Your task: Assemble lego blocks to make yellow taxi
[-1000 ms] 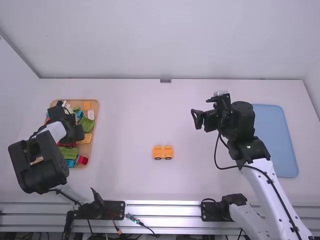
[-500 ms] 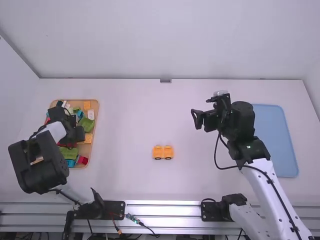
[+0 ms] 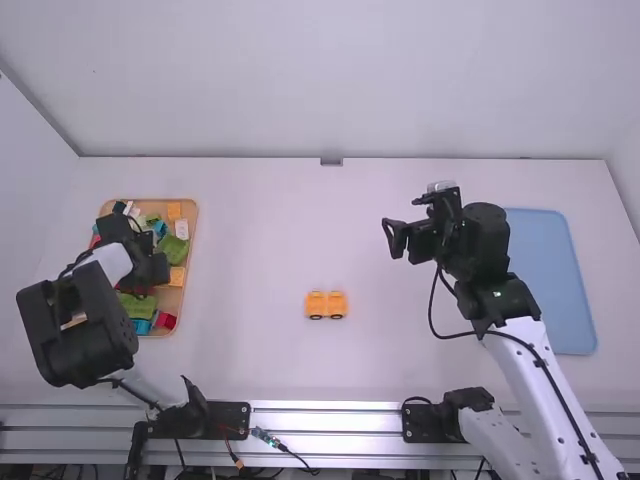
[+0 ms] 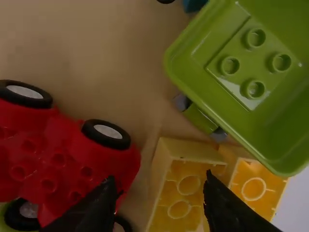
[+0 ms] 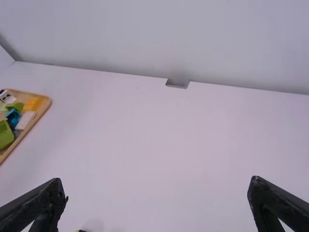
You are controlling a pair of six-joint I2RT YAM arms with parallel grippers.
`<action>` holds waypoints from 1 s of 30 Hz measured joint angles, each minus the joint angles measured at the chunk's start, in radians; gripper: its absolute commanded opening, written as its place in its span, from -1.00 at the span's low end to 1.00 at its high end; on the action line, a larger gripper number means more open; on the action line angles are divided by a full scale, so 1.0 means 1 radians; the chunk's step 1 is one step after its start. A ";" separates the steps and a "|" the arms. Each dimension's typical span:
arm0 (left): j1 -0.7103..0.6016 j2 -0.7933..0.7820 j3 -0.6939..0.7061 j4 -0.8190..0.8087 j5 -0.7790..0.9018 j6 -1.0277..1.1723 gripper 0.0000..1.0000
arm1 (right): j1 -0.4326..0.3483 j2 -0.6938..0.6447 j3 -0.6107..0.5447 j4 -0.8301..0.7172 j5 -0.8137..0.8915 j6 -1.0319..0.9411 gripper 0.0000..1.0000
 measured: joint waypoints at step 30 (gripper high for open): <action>0.000 0.000 0.009 -0.006 -0.014 -0.030 -0.06 | 0.000 0.000 0.000 -0.004 0.000 0.000 0.98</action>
